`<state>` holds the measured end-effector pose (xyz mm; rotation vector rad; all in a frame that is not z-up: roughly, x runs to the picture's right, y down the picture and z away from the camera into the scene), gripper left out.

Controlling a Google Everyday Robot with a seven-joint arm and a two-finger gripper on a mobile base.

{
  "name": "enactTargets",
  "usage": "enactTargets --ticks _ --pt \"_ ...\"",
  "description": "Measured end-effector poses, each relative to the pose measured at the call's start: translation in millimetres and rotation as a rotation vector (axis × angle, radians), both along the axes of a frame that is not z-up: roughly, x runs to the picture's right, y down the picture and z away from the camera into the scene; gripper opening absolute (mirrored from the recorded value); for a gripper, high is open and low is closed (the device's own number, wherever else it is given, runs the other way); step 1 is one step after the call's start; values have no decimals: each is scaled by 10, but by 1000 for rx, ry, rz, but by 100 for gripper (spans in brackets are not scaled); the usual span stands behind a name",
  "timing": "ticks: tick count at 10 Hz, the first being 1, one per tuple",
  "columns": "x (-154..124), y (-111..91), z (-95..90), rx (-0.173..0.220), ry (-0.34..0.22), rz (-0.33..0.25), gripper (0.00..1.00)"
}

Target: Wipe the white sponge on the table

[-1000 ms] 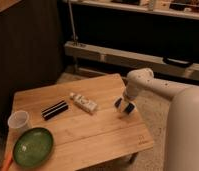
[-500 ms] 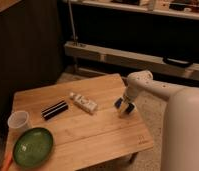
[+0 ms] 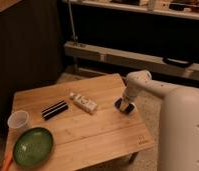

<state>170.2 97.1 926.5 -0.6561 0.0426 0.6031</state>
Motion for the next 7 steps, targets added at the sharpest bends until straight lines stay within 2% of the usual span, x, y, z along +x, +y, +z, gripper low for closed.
enactTargets --ticks 3,4,6,7 --pt "-275 -26 -23 -13 -25 -57 27" --pt "-487 -27 0 -22 -46 -102 24" --pt "-762 34 20 -41 -83 -169 8" --pt "-852 62 8 -46 -100 -196 6"
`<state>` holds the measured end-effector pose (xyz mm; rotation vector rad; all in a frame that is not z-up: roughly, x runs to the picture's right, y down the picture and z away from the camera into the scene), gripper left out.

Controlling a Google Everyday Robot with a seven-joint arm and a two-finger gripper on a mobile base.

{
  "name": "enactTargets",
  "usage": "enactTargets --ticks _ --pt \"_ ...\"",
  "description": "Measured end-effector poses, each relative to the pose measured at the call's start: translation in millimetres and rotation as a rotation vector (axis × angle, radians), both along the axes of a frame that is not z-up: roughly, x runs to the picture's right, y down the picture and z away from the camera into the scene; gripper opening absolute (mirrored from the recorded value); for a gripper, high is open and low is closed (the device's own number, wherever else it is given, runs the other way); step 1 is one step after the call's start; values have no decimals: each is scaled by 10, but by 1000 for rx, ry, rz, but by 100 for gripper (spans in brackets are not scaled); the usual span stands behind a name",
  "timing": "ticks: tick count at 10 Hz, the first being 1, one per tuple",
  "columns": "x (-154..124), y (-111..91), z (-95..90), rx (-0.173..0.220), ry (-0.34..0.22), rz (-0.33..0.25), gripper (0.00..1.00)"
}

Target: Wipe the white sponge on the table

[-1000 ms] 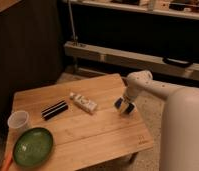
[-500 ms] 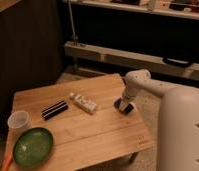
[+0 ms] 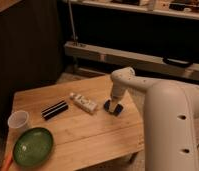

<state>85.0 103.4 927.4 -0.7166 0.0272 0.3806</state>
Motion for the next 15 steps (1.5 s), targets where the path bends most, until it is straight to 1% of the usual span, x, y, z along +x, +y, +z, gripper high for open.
enactTargets --ticks 2,3,4,6,8,9,11,12,13,15 --pt "-134 -6 3 -8 -24 -35 6" --pt "-362 -83 36 -1 -55 -50 6" --pt "-483 -153 58 -1 -71 -65 6" --pt "-624 -268 124 -1 -91 -93 6" --pt "-736 -314 261 -18 -99 -112 6" --pt "-699 -332 309 -32 -91 -105 6" --pt "-464 -421 416 -28 -57 -90 6" --pt "-278 -414 398 -31 -35 -84 6" --pt "-9 -382 358 -37 -6 -74 6" --pt "418 -294 266 -50 41 -59 6"
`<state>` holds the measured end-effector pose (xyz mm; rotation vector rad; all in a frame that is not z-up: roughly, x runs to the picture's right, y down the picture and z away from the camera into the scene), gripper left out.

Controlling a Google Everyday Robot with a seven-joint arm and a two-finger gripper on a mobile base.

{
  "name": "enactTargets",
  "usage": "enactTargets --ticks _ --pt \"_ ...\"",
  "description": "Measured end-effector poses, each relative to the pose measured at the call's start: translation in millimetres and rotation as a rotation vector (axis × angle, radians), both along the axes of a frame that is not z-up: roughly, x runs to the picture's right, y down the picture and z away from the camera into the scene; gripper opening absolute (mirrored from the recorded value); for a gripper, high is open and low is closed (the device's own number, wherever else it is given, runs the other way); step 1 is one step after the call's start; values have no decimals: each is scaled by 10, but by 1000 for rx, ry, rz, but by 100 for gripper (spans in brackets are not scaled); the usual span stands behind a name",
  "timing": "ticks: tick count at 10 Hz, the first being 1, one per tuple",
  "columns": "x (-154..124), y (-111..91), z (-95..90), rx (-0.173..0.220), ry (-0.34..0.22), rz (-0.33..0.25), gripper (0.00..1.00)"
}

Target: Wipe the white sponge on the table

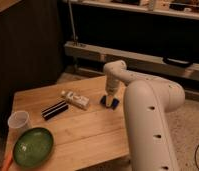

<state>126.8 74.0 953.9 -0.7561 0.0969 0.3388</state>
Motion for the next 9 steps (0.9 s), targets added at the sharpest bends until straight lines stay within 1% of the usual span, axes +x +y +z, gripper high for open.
enactTargets --ticks 1,2,3,4,6,9 --pt "209 85 -92 -9 20 -6 6" --pt "304 165 -191 -14 22 -10 6" --pt "343 263 -323 -19 12 -21 6" --pt "300 346 -448 -21 -8 -33 6" --pt "49 588 -746 -37 -67 -65 6" --pt "-397 980 -1079 -74 -160 -119 6"
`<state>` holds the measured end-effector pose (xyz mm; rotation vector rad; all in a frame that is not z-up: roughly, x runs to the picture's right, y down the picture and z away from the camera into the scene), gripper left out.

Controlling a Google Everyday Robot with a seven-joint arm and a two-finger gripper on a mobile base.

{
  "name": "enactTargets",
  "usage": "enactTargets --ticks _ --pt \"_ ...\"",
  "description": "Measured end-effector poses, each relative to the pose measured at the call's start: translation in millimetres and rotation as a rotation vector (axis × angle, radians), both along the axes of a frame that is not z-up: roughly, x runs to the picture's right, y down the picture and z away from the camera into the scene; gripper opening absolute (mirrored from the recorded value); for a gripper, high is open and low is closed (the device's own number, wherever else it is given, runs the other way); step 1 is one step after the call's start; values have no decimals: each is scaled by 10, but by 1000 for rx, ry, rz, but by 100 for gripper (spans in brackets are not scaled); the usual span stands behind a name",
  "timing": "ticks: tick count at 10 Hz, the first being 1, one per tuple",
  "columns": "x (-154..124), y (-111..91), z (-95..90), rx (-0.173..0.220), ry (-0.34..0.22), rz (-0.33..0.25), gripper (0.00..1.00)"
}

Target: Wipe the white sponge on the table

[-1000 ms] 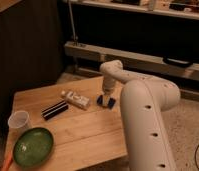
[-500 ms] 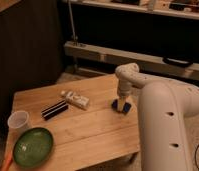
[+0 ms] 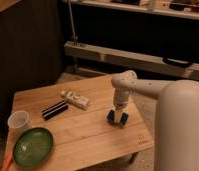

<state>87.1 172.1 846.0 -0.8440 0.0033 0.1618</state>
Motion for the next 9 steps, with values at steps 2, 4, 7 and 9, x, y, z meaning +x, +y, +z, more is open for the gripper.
enactTargets --ticks 2,4,7,9 --pt "-388 176 -129 -8 -69 -33 6" --pt "-684 191 -126 -5 -115 -45 6" --pt "-869 188 -15 4 -140 -68 6" --pt "-943 161 121 22 -135 -79 6"
